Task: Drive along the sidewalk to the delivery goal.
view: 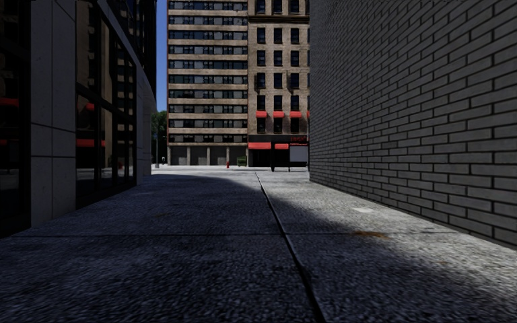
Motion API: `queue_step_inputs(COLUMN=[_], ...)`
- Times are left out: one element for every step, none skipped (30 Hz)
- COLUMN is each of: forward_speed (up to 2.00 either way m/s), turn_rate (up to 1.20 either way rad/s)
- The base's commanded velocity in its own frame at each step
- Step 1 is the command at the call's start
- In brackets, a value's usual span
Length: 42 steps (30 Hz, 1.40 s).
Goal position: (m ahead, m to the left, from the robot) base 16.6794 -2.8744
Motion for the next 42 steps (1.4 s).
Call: queue_step_inputs(forward_speed=[2.00, 2.00, 2.00, 2.00, 2.00, 2.00, 2.00, 2.00, 2.00, 2.00, 2.00, 2.00, 2.00, 2.00, 2.00, 2.00, 2.00, 2.00, 2.00, 2.00, 2.00, 2.00, 2.00, 2.00, 2.00, 2.00, 2.00, 2.00, 2.00, 2.00, 2.00, 2.00, 2.00, 2.00, 2.00, 2.00, 2.00, 2.00, 2.00, 2.00, 2.00, 2.00], turn_rate=[0.00, 0.00, 0.00, 0.00, 0.00, 0.00, 0.00, 0.00, 0.00, 0.00, 0.00, 0.00, 0.00, 0.00, 0.00, 0.00, 0.00, 0.00, 0.00, 0.00, 0.00, 0.00, 0.00, 0.00, 0.00, 0.00, 0.00, 0.00, 0.00, 0.00, 0.00, 0.00, 0.00, 0.00, 0.00, 0.00, 0.00, 0.00, 0.00, 0.00, 0.00, 0.00])
